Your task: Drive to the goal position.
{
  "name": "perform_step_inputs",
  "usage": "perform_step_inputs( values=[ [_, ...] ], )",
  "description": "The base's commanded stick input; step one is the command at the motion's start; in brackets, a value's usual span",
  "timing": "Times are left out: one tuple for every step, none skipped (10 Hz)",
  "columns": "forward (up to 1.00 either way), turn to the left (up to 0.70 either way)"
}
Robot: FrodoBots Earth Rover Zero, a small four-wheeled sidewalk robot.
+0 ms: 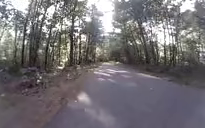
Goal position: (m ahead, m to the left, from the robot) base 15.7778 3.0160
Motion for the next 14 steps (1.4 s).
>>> perform_step_inputs(
  values=[
    [0.70, -0.01],
    [0.70, -0.01],
    [0.70, -0.01],
    [0.70, -0.01],
    [0.70, -0.01],
    [0.70, -0.01],
    [0.70, -0.01],
    [0.70, -0.01],
    [0.70, -0.01],
    [0.70, -0.01],
    [0.70, -0.01],
    [0.70, -0.01],
    [0.70, -0.01],
    [0.70, -0.01]
  ],
)
